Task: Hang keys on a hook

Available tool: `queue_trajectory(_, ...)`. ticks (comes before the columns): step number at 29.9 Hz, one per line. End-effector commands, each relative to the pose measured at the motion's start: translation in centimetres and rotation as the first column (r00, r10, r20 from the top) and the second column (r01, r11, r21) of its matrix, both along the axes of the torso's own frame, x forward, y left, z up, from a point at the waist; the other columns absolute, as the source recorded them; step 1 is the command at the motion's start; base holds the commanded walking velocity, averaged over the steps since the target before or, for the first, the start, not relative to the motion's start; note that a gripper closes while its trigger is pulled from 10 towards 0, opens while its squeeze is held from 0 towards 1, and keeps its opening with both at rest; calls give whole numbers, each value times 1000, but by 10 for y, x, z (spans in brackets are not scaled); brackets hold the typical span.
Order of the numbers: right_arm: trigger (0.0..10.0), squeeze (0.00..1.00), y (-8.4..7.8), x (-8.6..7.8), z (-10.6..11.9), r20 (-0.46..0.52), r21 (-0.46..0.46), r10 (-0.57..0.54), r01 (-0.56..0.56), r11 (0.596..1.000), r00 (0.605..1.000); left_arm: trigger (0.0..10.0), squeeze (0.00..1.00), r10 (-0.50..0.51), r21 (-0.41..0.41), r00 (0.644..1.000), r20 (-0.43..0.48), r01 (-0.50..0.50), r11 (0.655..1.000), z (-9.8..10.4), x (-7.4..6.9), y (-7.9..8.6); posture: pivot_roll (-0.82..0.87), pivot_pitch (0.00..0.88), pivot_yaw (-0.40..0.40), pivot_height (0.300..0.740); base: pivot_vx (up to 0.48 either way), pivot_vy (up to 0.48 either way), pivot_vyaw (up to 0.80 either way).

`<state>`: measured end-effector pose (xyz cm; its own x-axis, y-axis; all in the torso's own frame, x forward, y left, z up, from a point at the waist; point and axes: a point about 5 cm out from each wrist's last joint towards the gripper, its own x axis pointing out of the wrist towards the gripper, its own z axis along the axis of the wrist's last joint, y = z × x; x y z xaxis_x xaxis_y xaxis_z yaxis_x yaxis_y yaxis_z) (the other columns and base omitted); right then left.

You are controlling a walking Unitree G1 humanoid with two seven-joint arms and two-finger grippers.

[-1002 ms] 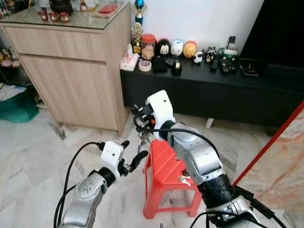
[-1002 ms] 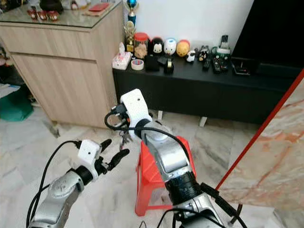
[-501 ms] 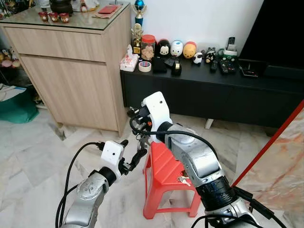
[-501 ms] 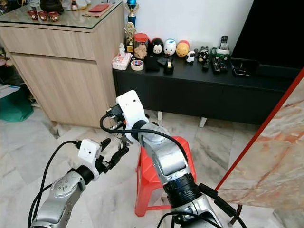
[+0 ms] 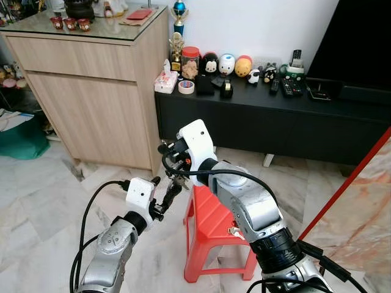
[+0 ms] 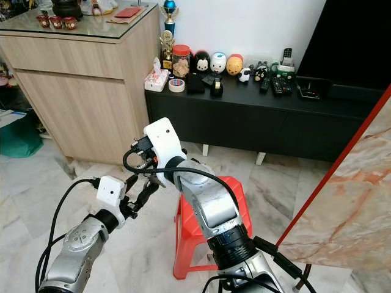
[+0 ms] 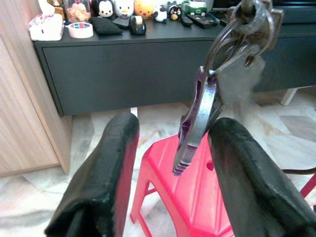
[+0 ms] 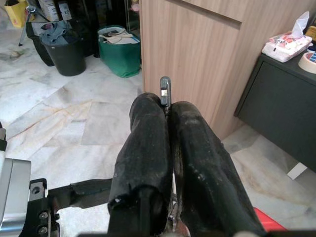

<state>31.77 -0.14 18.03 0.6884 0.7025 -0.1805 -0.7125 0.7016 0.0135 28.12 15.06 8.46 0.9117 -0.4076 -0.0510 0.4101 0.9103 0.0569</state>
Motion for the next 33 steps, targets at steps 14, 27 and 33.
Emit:
queue_trajectory(14,10000,0,0,-2,8,23,21,1,-2,1000,1000,0,0,-13,25,1000,13,13,1000,1,1,0,102,0,-86,740,0,0,0)
queue_trajectory(27,10000,0,-9,4,8,26,13,-28,28,1000,999,0,0,-19,22,1000,-2,19,1000,-1,-2,1,101,0,-85,740,0,0,0)
queue_trajectory(33,10000,0,-9,4,8,25,16,-32,31,999,999,0,0,-26,20,1000,-1,26,999,-1,-1,0,102,0,-83,740,0,0,0)
